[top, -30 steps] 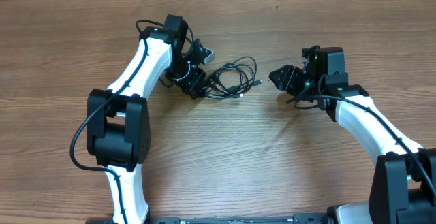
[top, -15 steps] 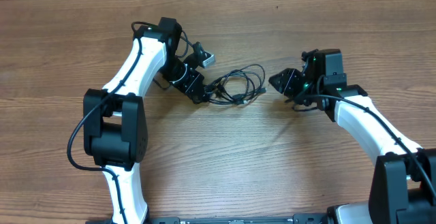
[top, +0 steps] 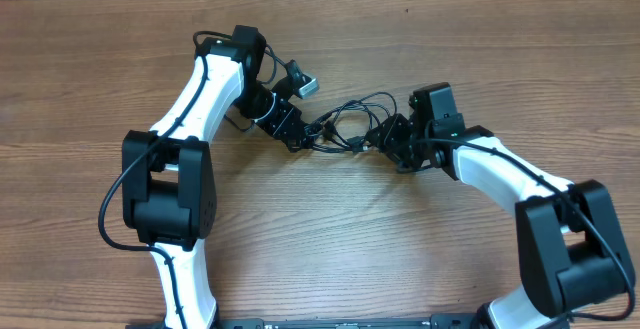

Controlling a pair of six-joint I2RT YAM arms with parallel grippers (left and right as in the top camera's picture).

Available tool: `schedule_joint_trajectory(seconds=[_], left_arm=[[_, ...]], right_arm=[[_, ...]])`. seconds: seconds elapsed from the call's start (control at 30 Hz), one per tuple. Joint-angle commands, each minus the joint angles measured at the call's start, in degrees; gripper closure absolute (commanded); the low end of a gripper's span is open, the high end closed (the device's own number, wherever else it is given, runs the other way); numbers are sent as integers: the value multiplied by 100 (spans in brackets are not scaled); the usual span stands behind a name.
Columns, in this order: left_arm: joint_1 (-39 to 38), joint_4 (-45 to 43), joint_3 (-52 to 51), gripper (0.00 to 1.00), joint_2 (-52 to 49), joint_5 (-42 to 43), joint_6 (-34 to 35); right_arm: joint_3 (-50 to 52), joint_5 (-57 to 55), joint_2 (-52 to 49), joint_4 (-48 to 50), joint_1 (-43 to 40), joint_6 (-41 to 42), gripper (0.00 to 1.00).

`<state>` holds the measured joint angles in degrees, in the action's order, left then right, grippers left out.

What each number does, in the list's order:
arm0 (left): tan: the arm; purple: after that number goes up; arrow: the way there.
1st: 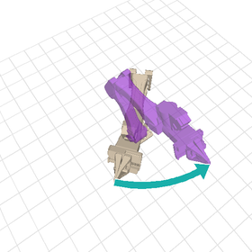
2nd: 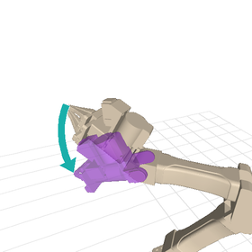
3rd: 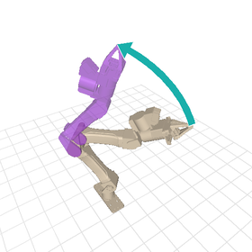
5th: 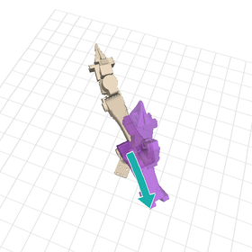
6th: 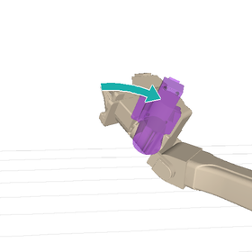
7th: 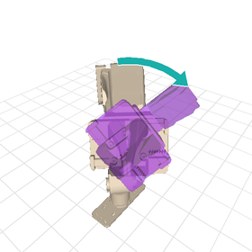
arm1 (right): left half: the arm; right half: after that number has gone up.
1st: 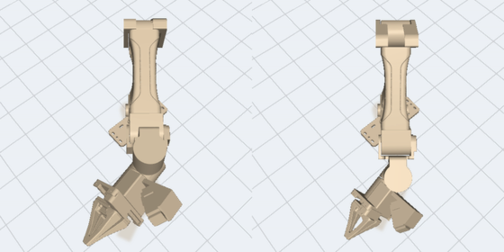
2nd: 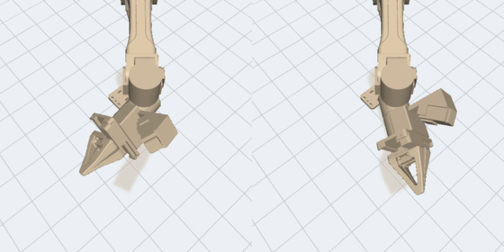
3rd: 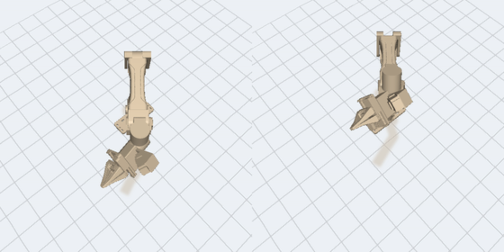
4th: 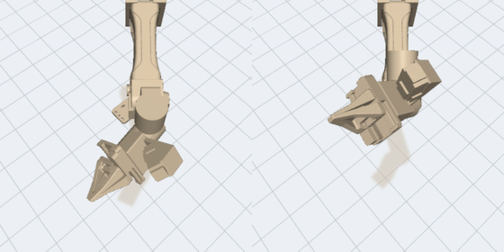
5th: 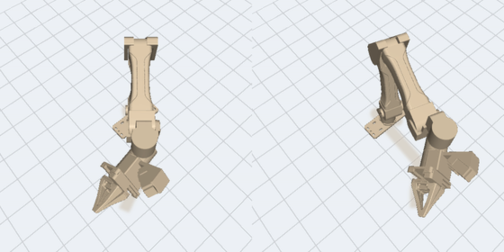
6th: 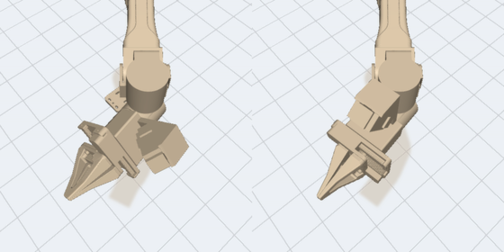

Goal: Untangle cables

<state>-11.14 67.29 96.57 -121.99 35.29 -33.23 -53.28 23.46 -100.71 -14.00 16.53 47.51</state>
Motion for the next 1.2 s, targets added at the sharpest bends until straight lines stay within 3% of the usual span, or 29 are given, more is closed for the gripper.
schedule_joint_trajectory(seconds=[0.0,0.37,0.4,0.47,0.5,0.8,1.0,1.17], left_arm=[[24,-4,-48,96,59,271,-155],[24,-48,-48,96,59,527,-155],[24,-48,-48,96,59,527,-153],[24,-50,-48,96,59,525,-153],[24,-52,-48,96,59,525,-153],[24,-208,-48,96,59,-236,275],[24,-291,-50,96,59,-883,704],[24,-323,-50,96,59,-909,717]], right_arm=[[-107,-94,-28,229,-9,201,67],[-107,-96,-37,466,76,201,67],[-107,-94,-37,483,83,201,71],[-107,-92,-37,540,81,199,94],[-107,-66,-35,592,74,201,96],[-118,1744,205,1464,-516,546,96],[-118,2409,461,1598,-1010,632,96],[-118,2844,461,1652,-1316,634,96]])
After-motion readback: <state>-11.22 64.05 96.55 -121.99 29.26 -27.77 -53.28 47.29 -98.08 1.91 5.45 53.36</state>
